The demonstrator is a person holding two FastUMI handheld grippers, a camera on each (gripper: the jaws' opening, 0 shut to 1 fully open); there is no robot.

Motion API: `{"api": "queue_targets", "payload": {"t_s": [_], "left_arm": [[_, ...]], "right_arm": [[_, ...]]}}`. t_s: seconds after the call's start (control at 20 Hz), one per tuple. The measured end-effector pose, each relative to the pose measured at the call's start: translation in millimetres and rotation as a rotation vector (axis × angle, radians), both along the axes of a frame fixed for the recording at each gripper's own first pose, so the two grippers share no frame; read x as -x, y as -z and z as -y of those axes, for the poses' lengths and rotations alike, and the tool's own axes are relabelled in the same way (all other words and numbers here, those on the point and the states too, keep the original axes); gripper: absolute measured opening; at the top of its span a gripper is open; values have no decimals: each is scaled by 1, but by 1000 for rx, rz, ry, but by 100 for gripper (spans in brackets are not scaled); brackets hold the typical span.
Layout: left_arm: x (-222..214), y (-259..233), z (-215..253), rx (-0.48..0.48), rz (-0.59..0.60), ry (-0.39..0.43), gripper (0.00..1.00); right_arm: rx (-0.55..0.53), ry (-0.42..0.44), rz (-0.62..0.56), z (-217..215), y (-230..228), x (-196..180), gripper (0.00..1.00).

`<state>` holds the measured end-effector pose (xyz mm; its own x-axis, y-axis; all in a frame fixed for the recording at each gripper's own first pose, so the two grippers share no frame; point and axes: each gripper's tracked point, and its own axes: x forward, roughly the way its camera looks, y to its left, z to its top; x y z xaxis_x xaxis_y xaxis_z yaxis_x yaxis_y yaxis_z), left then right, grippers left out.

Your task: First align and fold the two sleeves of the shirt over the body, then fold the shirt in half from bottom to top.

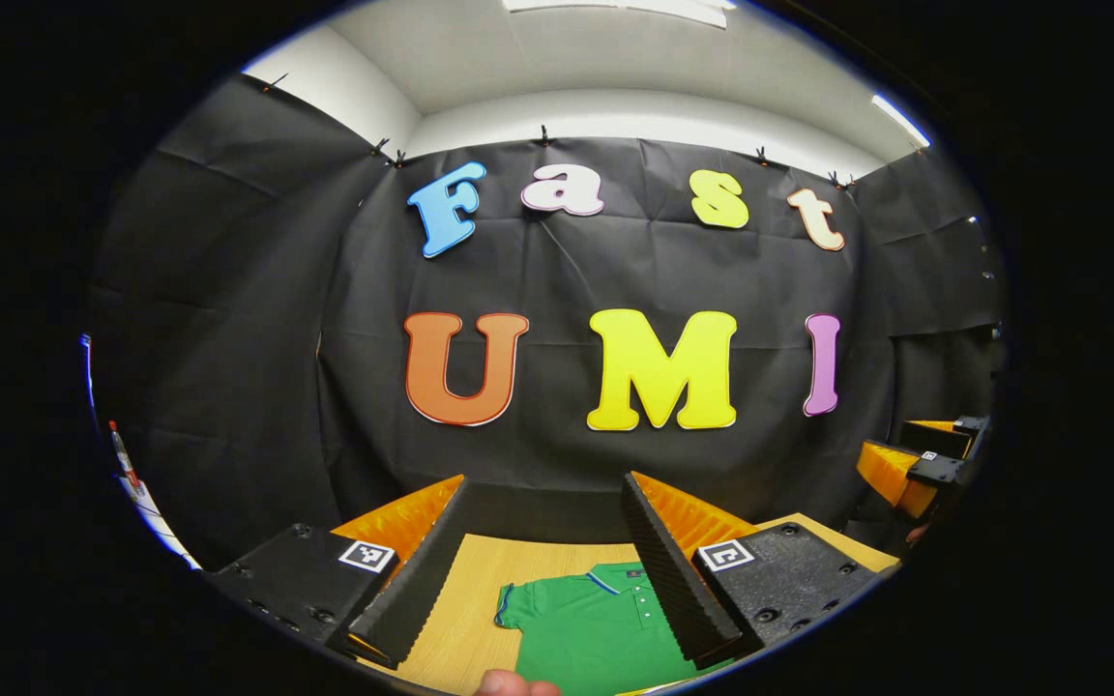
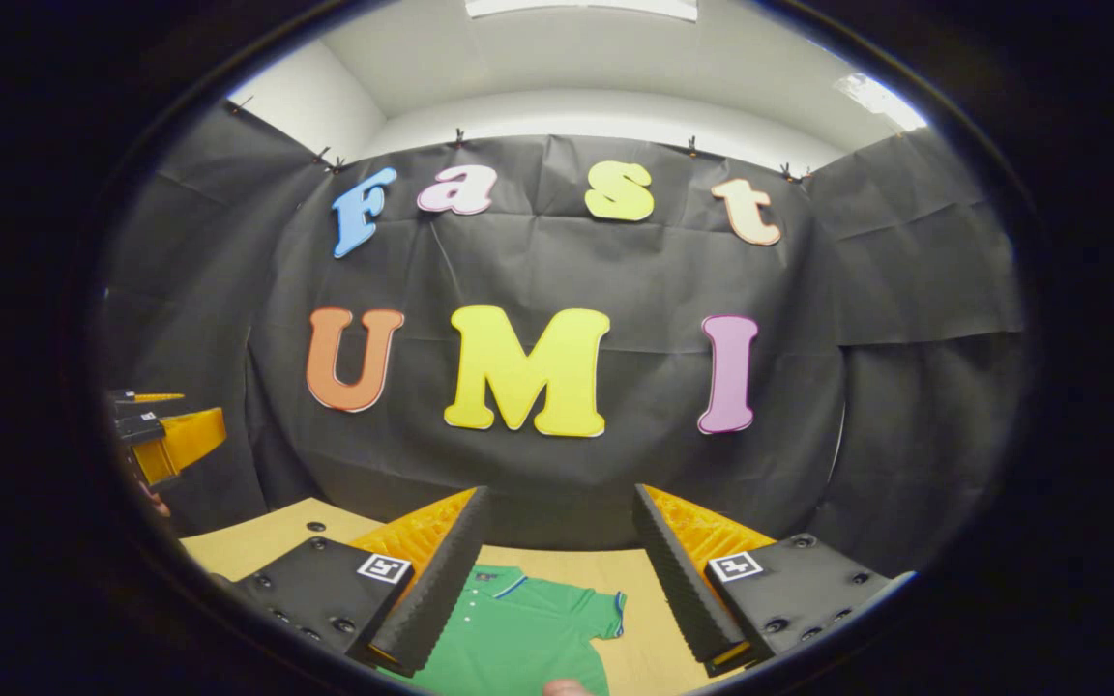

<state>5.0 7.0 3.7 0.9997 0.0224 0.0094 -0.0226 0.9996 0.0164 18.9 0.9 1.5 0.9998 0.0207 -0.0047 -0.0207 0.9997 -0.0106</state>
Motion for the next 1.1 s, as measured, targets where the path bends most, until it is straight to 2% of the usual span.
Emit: {"api": "queue_targets", "payload": {"t_s": [0.25,0.4,0.65,0.75,0.8,0.85,1.1], "left_arm": [[0,3,-3,1,-7,-11,100],[-1,10,1,3,-16,-1,98],[-10,27,19,0,-61,32,98],[-15,33,25,-6,-79,42,98],[-15,37,29,-7,-89,47,98],[-16,39,32,-8,-97,55,98],[-19,49,45,-20,-131,87,98]], "right_arm": [[6,-25,-19,-1,6,-6,94],[-7,-26,-36,3,12,-11,94],[12,-35,-127,24,44,-21,94],[6,-33,-176,34,59,-27,94],[3,-29,-215,38,70,-31,97],[2,-28,-257,42,86,-34,94],[-45,-18,-480,61,149,-45,96]]}}
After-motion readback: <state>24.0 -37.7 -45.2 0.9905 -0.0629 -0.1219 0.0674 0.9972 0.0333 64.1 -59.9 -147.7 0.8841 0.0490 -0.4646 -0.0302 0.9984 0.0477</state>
